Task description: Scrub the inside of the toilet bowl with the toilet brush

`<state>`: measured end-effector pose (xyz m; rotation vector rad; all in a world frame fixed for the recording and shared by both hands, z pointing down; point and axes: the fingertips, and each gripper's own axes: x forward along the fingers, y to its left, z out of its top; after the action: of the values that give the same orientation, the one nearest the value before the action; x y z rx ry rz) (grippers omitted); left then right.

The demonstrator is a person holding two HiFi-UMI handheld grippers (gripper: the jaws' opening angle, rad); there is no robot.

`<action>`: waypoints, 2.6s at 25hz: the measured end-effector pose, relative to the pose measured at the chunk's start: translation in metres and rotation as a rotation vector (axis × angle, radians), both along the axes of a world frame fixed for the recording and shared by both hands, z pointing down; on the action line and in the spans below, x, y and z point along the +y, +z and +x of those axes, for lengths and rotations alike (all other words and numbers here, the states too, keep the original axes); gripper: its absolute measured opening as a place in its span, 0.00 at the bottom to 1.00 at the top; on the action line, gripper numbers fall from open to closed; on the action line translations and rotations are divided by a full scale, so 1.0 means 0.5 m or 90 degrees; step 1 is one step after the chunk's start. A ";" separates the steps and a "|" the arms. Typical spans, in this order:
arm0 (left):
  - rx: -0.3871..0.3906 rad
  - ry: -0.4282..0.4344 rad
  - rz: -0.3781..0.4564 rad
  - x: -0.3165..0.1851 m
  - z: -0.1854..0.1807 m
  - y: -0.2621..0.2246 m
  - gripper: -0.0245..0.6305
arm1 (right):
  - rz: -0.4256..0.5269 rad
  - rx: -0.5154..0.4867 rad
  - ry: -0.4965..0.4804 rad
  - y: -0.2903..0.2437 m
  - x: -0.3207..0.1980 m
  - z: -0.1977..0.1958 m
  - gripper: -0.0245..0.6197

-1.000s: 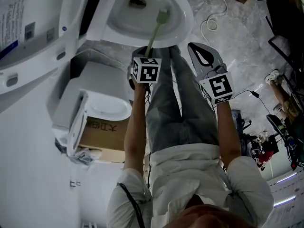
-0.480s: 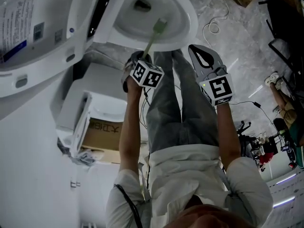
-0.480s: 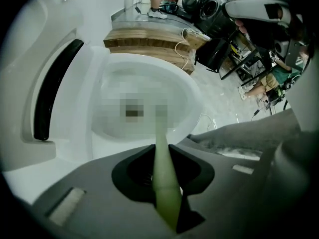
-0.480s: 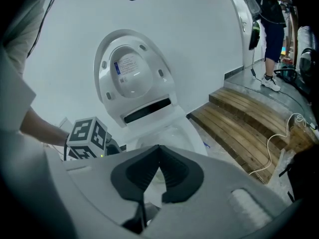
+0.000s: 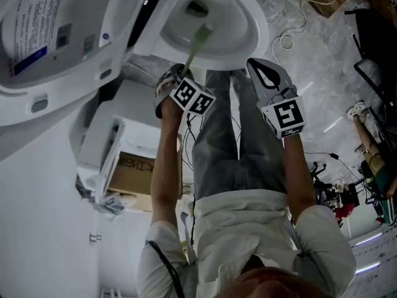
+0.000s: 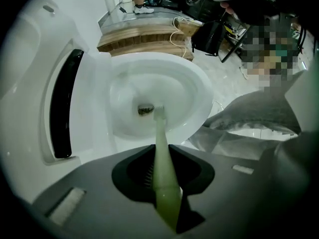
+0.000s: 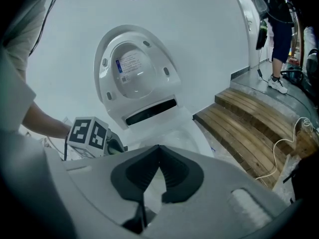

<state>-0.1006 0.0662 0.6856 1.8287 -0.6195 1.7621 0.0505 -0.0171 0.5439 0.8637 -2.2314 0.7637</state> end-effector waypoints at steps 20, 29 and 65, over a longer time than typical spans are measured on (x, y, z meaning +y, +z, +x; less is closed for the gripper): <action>-0.149 0.180 0.048 -0.084 -0.083 0.008 0.19 | -0.006 -0.012 -0.064 0.005 -0.053 -0.003 0.04; -0.225 0.299 0.053 -0.146 -0.106 0.009 0.19 | -0.022 -0.029 -0.101 0.021 -0.084 0.013 0.04; -0.162 -0.037 0.041 -0.311 -0.027 0.003 0.19 | -0.048 -0.057 -0.166 0.034 -0.080 -0.027 0.05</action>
<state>-0.1139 -0.0891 0.6871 1.6219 -0.8278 1.9722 0.0372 -0.0570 0.5609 0.4992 -2.3183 0.7679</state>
